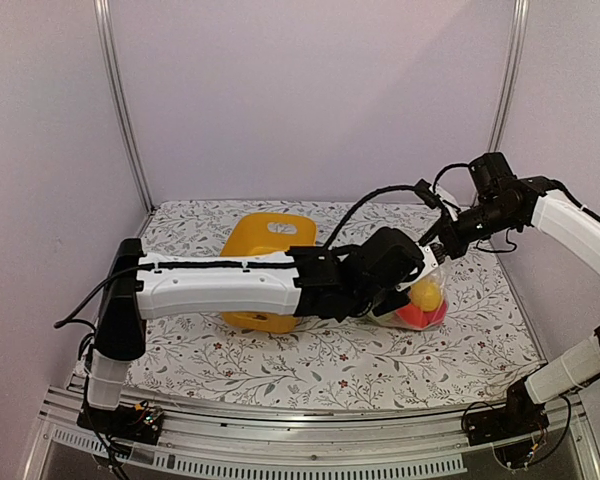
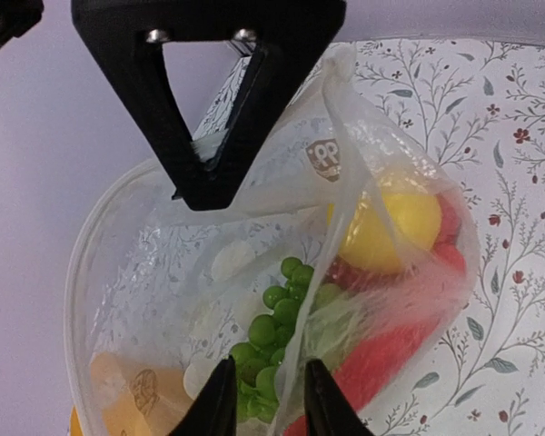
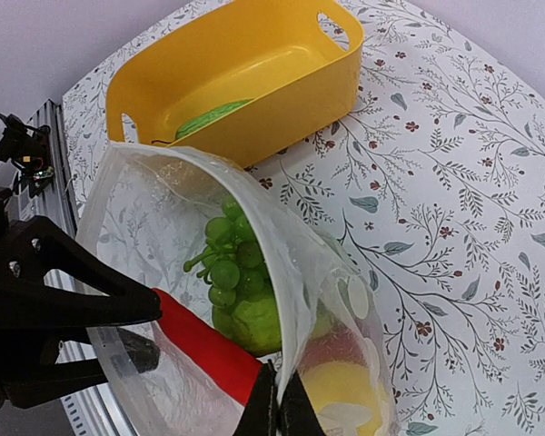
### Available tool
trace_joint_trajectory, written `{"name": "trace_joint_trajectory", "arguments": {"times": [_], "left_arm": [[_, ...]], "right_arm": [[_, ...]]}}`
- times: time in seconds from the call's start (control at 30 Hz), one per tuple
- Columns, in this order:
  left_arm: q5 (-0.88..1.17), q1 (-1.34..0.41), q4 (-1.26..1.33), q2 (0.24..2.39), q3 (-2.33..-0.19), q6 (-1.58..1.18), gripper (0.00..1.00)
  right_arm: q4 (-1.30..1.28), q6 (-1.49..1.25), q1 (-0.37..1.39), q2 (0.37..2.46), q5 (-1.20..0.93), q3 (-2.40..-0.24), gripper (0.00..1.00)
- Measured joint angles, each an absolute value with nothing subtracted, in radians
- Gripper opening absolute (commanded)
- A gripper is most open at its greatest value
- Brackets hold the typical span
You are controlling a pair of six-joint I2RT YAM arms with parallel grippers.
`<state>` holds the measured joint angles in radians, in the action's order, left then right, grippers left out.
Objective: Place the food in the zip-top bag and seal the zipper
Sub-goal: Adjust the zipper food storage bag at the center of the board, then pick up the fake vegetable from the bin.
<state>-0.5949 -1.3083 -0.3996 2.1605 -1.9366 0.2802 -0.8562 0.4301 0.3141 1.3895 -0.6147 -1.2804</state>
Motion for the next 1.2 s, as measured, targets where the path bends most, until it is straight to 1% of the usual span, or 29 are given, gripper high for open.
{"name": "trace_joint_trajectory", "arguments": {"times": [0.07, 0.2, 0.3, 0.47, 0.63, 0.77, 0.93, 1.2], "left_arm": [[-0.588, -1.309, -0.400, 2.158, -1.936, 0.269, 0.44], [-0.577, -1.316, -0.400, 2.117, -1.899, 0.257, 0.53], [-0.569, -1.332, -0.403, 2.028, -1.829, 0.245, 0.60], [-0.589, -1.350, -0.403, 1.839, -1.710, 0.193, 0.68], [-0.649, -1.335, -0.426, 1.707, -1.623, 0.110, 0.70], [-0.657, -1.266, -0.487, 1.662, -1.567, -0.011, 0.70], [-0.617, -1.126, -0.569, 1.647, -1.510, -0.168, 0.70], [-0.460, -0.925, -0.625, 1.644, -1.432, -0.338, 0.68]], "right_arm": [[-0.854, 0.429, 0.314, 1.385, -0.615, -1.280, 0.00], [-0.852, 0.426, 0.314, 1.381, -0.615, -1.280, 0.00], [-0.850, 0.426, 0.314, 1.378, -0.615, -1.277, 0.00], [-0.844, 0.425, 0.314, 1.367, -0.615, -1.263, 0.00], [-0.839, 0.423, 0.314, 1.359, -0.615, -1.251, 0.00], [-0.836, 0.422, 0.314, 1.351, -0.615, -1.242, 0.00], [-0.830, 0.422, 0.314, 1.344, -0.616, -1.236, 0.00], [-0.828, 0.423, 0.314, 1.316, -0.616, -1.218, 0.00]]}}
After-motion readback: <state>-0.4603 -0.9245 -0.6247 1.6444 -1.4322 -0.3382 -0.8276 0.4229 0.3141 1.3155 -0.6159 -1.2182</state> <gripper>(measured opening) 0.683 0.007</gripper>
